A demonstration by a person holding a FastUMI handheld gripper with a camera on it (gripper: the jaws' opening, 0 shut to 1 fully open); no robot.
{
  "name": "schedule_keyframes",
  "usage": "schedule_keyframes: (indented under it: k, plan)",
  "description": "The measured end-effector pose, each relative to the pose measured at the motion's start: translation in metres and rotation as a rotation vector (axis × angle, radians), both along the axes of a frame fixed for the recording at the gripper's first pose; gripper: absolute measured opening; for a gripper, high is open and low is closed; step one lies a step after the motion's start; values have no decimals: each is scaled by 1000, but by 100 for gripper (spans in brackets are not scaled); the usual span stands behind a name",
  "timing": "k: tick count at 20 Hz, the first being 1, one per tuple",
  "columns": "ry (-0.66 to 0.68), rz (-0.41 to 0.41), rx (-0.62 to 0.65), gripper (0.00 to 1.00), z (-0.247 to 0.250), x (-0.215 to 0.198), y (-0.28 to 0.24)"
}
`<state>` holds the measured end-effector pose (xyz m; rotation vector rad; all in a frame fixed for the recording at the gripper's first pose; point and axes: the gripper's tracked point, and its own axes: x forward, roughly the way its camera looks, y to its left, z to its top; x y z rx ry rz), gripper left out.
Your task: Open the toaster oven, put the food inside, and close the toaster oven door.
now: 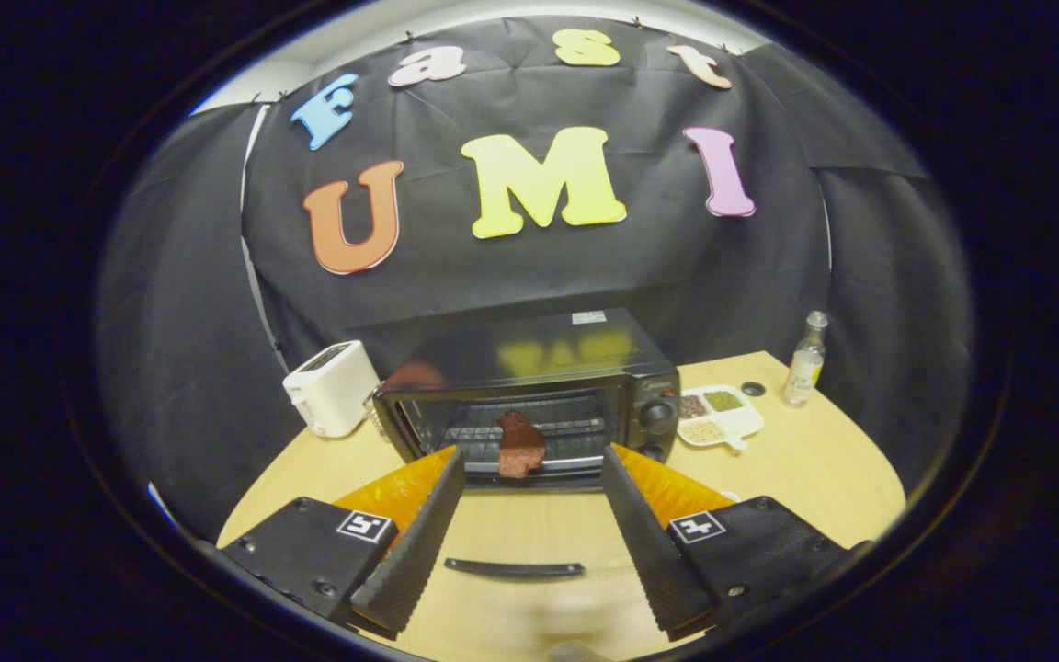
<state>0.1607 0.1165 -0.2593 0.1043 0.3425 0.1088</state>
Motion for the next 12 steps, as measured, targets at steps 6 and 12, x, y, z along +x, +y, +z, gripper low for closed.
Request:
schedule_keyframes:
  k: [6,12]
  plan:
    - [32,4,-108,98,-9,-60,-46]
    - [134,48,-108,98,-84,-83,-37]
